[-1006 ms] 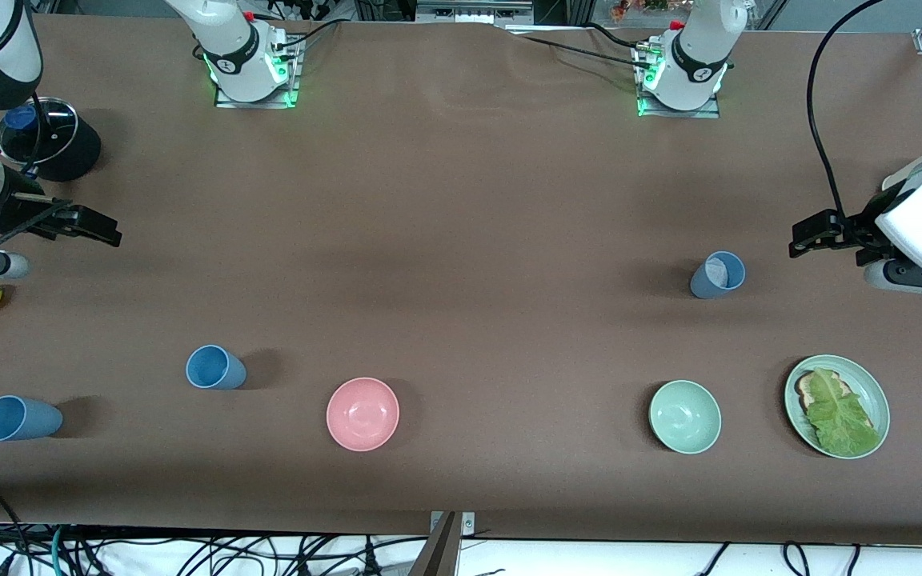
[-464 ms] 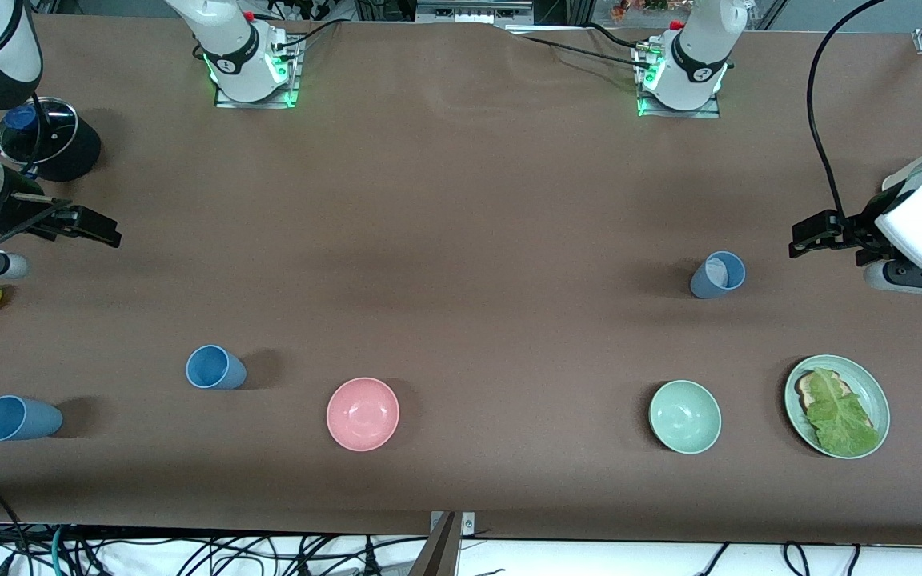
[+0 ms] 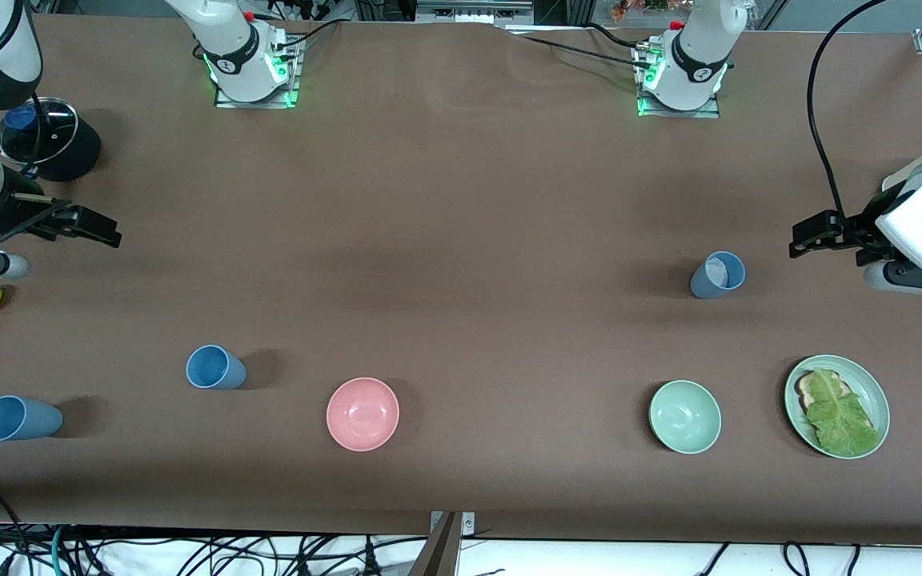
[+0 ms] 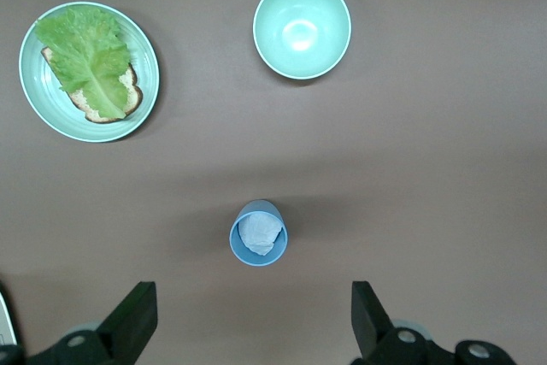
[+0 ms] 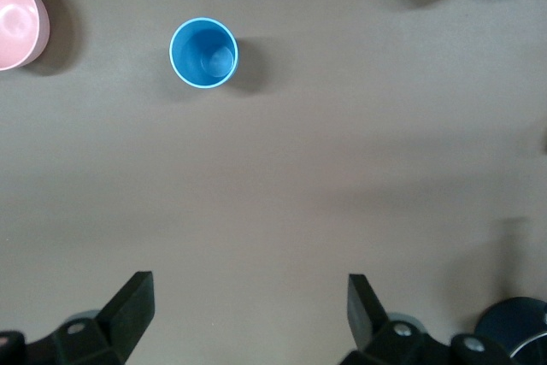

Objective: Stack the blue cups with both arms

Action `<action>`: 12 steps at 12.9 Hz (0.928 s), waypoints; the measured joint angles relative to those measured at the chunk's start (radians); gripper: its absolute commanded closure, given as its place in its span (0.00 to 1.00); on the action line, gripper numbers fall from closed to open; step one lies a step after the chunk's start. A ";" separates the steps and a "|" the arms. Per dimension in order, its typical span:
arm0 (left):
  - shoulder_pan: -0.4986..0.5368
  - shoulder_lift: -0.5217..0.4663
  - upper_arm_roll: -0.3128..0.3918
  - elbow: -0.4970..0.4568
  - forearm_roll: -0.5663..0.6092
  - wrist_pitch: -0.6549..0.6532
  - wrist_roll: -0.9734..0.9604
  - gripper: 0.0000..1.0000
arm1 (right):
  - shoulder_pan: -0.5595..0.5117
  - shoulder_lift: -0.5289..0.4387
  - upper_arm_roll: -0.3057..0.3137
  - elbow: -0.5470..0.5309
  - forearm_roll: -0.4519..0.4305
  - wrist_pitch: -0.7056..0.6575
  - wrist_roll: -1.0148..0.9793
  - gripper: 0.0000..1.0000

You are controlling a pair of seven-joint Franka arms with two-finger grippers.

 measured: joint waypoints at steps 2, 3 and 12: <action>0.000 0.000 0.000 0.000 0.000 0.000 0.000 0.00 | 0.000 0.000 0.000 0.000 0.000 0.000 0.000 0.00; 0.000 0.001 0.001 0.000 0.000 0.000 0.000 0.00 | 0.000 0.000 0.000 0.000 0.000 0.000 0.000 0.00; 0.127 0.007 0.006 -0.182 0.000 0.162 0.163 0.00 | 0.000 0.013 0.000 0.000 0.000 0.052 0.000 0.00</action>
